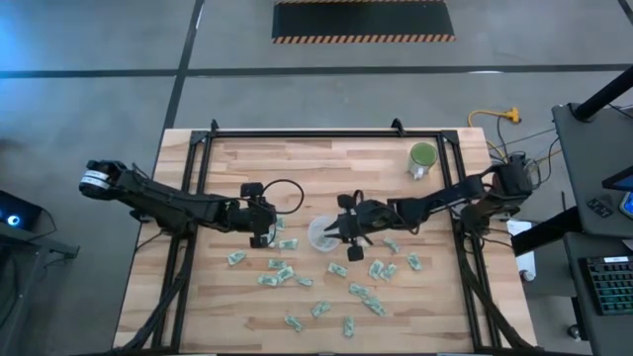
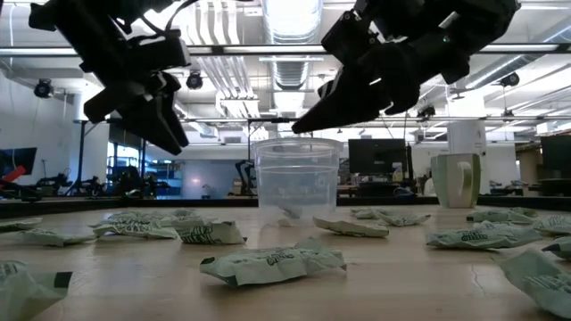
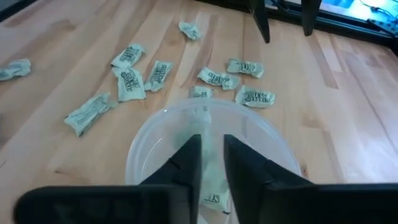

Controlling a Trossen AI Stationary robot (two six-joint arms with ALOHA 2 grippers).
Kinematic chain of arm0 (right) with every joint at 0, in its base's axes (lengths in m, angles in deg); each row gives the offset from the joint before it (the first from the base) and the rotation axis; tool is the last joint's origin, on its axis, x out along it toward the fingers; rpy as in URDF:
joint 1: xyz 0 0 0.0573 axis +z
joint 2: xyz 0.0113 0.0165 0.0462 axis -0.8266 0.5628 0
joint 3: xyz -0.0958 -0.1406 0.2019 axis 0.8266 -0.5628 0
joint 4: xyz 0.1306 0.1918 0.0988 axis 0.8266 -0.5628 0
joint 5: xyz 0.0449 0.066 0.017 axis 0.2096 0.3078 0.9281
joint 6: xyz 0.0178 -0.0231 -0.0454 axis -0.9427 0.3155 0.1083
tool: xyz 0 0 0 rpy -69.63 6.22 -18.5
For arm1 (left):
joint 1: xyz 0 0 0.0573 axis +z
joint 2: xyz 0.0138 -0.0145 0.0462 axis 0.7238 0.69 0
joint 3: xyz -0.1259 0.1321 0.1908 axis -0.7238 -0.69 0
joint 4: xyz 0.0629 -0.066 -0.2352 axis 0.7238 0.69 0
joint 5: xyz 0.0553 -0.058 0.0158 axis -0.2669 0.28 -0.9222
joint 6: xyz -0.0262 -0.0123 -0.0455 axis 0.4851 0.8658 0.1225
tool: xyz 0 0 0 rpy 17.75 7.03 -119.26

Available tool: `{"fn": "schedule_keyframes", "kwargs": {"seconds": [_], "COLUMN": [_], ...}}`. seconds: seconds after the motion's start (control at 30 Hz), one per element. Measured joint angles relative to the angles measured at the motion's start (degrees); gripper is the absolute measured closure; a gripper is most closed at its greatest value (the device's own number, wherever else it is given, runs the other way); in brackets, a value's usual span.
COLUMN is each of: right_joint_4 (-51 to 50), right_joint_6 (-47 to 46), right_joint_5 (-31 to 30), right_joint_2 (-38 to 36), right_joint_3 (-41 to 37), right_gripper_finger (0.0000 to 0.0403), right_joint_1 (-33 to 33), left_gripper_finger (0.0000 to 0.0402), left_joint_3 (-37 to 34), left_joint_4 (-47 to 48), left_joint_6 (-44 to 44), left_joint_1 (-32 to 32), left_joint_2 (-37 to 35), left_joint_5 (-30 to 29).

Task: Pick and place Stevia / Truvia into bins
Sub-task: Put the light green stevia packet into the transparent container

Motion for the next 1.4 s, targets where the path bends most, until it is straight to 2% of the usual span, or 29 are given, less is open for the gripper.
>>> {"fn": "schedule_keyframes", "kwargs": {"seconds": [0.17,0.37,0.53,0.7,0.8,0.97,1.1,1.3,1.4], "right_joint_4": [-3.76,-12.99,-21.87,-27.17,-27.82,-28.53,-29.22,-29.41,-29.41], "right_joint_6": [0.79,0.76,-3.44,-6.51,-6.64,-6.71,-6.74,-6.72,-6.08], "right_joint_5": [0.0,0.0,-3.56,-4.85,-5.05,-4.98,-4.98,-5.0,-5.0], "right_joint_2": [-3.35,-8.55,-11.72,-13.37,-13.69,-13.82,-14.11,-14.14,-14.14], "right_joint_3": [0.11,0.11,0.11,-0.02,-0.02,-0.07,-0.07,-0.07,-0.07], "right_gripper_finger": [0.0291,0.0271,0.0278,0.0289,0.0295,0.0305,0.0312,0.0322,0.0327], "right_joint_1": [0.0,0.57,0.82,1.68,2.39,3.11,3.54,3.52,3.54], "left_gripper_finger": [0.0228,0.0228,0.0228,0.0228,0.0228,0.0228,0.0228,0.023,0.0249], "left_joint_3": [0.0,-0.93,-4.11,-4.61,-4.57,-4.07,-2.85,-2.01,-2.12], "left_joint_4": [-0.15,-1.1,-7.33,-7.53,-9.45,-11.27,-11.22,-11.48,-11.53], "left_joint_6": [0.07,4.34,11.29,17.65,17.94,17.81,16.39,14.06,13.14], "left_joint_1": [0.0,0.02,1.86,5.54,7.28,10.14,11.38,12.04,12.02], "left_joint_2": [0.0,0.04,0.04,1.78,4.69,11.85,15.91,17.71,17.39], "left_joint_5": [0.46,3.54,6.8,9.01,10.25,16.78,18.47,20.54,20.95]}}
